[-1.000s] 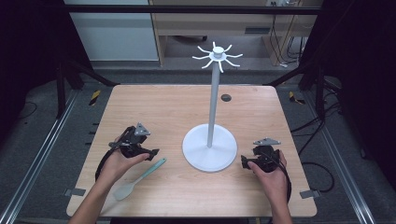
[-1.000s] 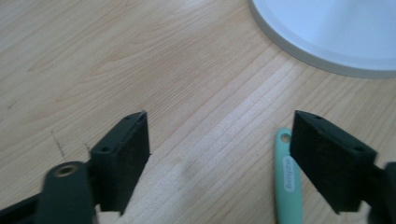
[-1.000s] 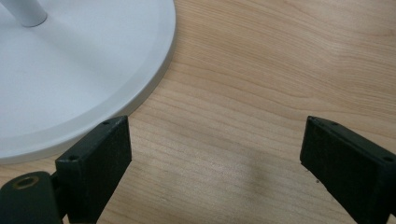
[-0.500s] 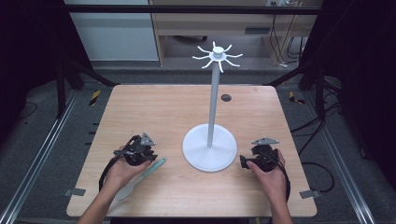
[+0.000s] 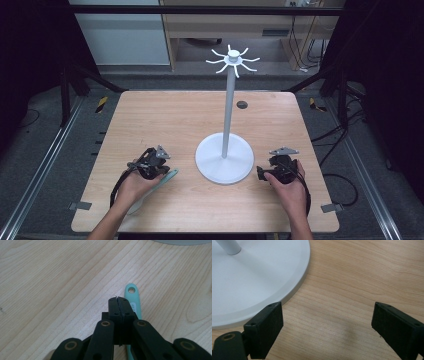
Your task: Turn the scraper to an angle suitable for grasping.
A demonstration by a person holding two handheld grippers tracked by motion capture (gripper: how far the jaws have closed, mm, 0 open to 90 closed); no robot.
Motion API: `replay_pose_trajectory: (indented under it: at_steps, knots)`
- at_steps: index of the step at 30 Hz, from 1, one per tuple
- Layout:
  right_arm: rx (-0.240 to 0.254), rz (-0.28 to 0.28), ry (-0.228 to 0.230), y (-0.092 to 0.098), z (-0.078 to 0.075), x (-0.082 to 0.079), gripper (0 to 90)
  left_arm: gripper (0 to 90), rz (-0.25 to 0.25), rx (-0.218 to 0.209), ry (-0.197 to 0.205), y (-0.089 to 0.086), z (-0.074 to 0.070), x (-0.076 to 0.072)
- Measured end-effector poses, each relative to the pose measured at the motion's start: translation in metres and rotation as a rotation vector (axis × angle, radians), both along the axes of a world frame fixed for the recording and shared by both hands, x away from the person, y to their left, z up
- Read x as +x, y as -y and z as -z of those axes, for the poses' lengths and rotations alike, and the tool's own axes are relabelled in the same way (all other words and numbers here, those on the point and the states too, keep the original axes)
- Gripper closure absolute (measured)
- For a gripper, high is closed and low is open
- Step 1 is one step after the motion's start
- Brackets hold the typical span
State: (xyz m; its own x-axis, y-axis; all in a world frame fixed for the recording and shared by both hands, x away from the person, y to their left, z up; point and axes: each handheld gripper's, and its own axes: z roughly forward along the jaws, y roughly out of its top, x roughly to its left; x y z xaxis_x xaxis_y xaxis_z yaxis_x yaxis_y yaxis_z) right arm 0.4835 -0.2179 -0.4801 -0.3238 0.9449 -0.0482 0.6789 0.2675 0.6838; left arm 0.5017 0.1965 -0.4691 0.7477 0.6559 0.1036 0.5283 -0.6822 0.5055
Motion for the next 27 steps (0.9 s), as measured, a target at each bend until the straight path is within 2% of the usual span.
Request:
replay_pose_trajectory:
  at_steps: [8,14,17,21,23,27]
  knots:
    - [-0.005,-0.003,0.0,0.0,0.0,0.0,10.7,89.8,0.006,0.01,-0.014,0.001,0.003,0.0]
    - [-0.001,0.001,0.001,0.001,0.0,0.0,10.7,90.0,0.013,-0.011,-0.02,0.003,0.004,-0.002]
    - [0.0,0.001,0.002,0.001,0.0,0.0,10.7,90.0,0.034,0.008,-0.018,0.008,0.003,-0.005]
    - [-0.001,-0.002,-0.002,0.0,0.0,0.0,10.7,90.0,0.062,0.007,-0.035,0.012,0.003,-0.009]
    - [-0.001,-0.002,-0.004,0.0,0.0,0.0,10.7,90.0,0.081,-0.009,-0.057,0.015,0.003,-0.012]
    - [-0.002,0.0,-0.005,0.0,0.0,0.0,10.6,90.0,0.101,0.002,-0.056,0.019,0.002,-0.015]
